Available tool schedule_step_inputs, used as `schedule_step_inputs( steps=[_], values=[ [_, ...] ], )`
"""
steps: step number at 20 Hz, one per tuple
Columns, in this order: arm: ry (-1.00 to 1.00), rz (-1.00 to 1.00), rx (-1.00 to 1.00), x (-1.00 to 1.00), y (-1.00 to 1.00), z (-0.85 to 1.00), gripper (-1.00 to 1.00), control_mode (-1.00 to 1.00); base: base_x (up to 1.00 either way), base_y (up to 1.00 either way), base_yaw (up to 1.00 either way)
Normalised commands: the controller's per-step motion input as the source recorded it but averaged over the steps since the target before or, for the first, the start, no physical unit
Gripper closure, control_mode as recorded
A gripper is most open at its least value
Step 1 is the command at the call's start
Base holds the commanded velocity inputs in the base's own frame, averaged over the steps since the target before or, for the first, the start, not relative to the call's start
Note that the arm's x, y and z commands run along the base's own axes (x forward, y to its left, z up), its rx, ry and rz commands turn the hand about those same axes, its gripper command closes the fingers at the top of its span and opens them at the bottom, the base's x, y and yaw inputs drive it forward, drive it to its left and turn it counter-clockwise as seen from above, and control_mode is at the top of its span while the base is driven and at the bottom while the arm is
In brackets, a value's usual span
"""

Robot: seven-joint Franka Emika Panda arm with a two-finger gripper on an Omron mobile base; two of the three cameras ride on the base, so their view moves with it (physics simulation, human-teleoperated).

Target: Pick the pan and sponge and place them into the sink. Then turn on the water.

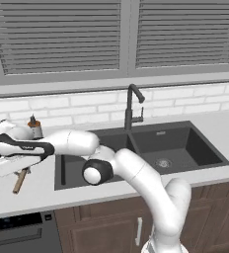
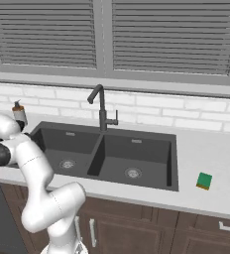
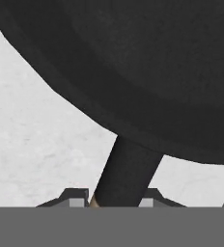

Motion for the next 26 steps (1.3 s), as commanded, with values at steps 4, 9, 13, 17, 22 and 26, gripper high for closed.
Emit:
schedule_step_inputs(
  steps=[4, 9, 13, 17, 22, 26],
  values=[
    [-0.01, -0.27, 0.08, 0.0, -0.69, 0.26, 1.0, -1.0, 0.0, 0.0, 0.0],
    [-0.05, -0.28, 0.08, -0.1, -0.72, 0.25, 1.0, -1.0, 0.0, 0.0, 0.0],
    [-0.18, -0.27, 0.08, -0.19, -0.7, 0.23, 1.0, -1.0, 0.0, 0.0, 0.0],
    [-0.29, -0.23, 0.08, -0.26, -0.41, 0.33, 1.0, -1.0, 0.0, 0.0, 0.0],
    [-0.41, -0.16, 0.1, -0.5, -0.26, 0.43, 1.0, -1.0, 0.0, 0.0, 0.0],
    [-0.46, -0.18, 0.11, -0.64, -0.42, 0.45, 1.0, -1.0, 0.0, 0.0, 0.0]
  ],
)
